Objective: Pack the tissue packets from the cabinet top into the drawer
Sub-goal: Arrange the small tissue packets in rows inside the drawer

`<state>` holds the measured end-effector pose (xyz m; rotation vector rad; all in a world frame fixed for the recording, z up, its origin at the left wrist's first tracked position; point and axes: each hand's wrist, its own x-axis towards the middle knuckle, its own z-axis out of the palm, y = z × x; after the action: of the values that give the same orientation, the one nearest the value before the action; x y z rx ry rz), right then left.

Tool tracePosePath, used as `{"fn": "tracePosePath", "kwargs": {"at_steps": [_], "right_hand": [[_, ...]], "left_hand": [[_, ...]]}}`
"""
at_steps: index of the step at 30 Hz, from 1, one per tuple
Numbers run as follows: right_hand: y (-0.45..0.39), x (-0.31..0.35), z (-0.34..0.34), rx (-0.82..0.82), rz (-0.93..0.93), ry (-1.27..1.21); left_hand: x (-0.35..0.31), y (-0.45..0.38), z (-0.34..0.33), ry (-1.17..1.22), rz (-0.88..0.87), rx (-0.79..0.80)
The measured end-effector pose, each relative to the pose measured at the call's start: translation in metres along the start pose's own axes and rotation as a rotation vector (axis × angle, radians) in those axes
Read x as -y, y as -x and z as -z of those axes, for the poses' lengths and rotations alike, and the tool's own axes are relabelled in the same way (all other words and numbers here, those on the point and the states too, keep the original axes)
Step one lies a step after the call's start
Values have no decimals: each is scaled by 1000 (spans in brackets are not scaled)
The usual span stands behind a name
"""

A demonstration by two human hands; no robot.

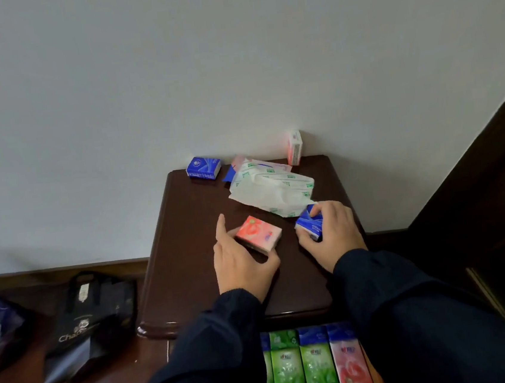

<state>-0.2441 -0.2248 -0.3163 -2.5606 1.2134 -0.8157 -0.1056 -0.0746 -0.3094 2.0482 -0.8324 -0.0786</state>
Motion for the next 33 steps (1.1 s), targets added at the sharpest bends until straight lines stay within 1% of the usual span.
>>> {"fn": "tracePosePath", "kwargs": {"at_steps": [4,7,9,12,14,16,18,20,21,22,24,26,27,29,30,33], "right_hand": [[13,7,14,87,-42,-54],[41,21,28,145,-83,-159],[68,34,38,181,-118,-262],[107,56,55,199,-222,-485],[127,67,61,198,-251,-639],[145,76,68,237,-298,-760],[157,84,73,328,-363,-754],[166,89,73,447,-437,-756],[170,93,73,510,-483,-807],[173,98,71,565,-542,-896],[180,110,66,628,-720,-1147],[186,122,57,667,-898,-1371],[189,127,52,678,-964,-1438],[195,135,38,691,-1037,-1441],[198,138,27,701,-1032,-1366],[199,149,-1,694,-928,-1044]], "left_hand": [[13,45,34,-6,-15,110],[15,72,57,11,-5,206],[14,92,69,34,-9,219],[10,117,88,194,28,200],[14,131,101,332,85,176],[18,140,115,435,180,170],[26,145,128,459,268,185],[38,150,139,504,343,230],[44,153,144,548,372,257],[50,155,148,585,396,276],[61,161,156,632,446,279],[70,165,162,681,509,251],[75,167,164,697,534,230],[83,171,167,714,558,195],[87,172,168,724,567,181],[97,174,171,751,577,128]]}}
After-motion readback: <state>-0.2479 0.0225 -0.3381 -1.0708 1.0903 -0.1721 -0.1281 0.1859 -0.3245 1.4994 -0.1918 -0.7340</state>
